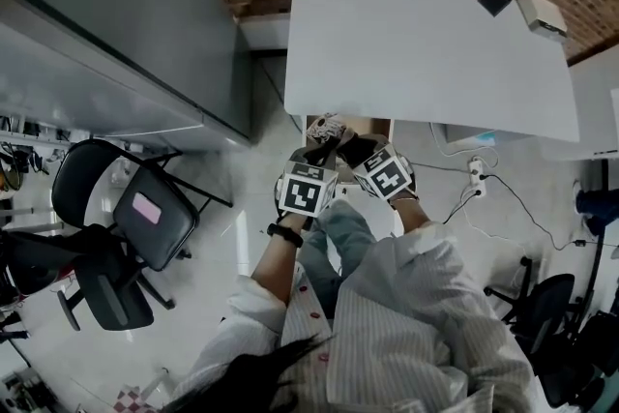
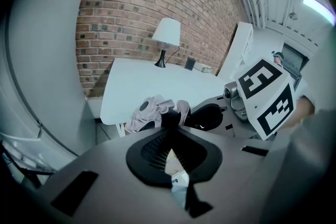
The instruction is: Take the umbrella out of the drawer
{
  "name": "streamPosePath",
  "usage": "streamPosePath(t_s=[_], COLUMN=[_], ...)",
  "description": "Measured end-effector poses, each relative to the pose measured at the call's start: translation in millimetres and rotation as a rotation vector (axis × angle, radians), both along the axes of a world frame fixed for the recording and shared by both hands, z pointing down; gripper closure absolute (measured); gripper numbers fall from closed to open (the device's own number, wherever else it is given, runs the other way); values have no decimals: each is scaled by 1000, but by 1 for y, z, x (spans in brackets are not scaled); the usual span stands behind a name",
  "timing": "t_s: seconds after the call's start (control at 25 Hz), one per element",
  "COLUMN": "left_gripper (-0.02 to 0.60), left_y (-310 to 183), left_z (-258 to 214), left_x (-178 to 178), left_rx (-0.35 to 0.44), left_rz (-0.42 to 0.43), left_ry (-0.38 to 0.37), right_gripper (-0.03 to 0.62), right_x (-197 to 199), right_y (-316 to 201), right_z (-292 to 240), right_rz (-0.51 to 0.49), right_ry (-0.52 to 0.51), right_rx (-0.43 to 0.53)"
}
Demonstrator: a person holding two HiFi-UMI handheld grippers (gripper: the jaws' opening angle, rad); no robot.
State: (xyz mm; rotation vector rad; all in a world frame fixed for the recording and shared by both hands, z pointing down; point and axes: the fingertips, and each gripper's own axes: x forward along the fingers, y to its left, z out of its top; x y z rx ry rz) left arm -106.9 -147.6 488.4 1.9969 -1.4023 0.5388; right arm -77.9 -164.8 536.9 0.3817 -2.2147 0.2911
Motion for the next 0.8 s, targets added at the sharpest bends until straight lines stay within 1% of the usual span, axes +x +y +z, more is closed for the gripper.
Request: streamPosePath(t_s=[0.24, 0.4, 0.6, 0.8], left_gripper=[572, 572, 572, 572], left_y=[-7, -10, -12, -22], left_z=[-43, -71, -104, -125], left_x=[0, 0, -4, -3], left_rx=[54, 97, 164, 215], left_rz=[-6, -7, -31, -27], left_ry=[8, 32, 91, 92], right_gripper=[408, 408, 408, 408], right_x=[1, 0, 2, 3], right_y=[-11, -19, -30, -42], right_z=[-38, -64, -100, -139], right_rz=[41, 70, 143, 186], right_ry=[-81, -150, -278, -407], right_rx=[6, 17, 2, -7])
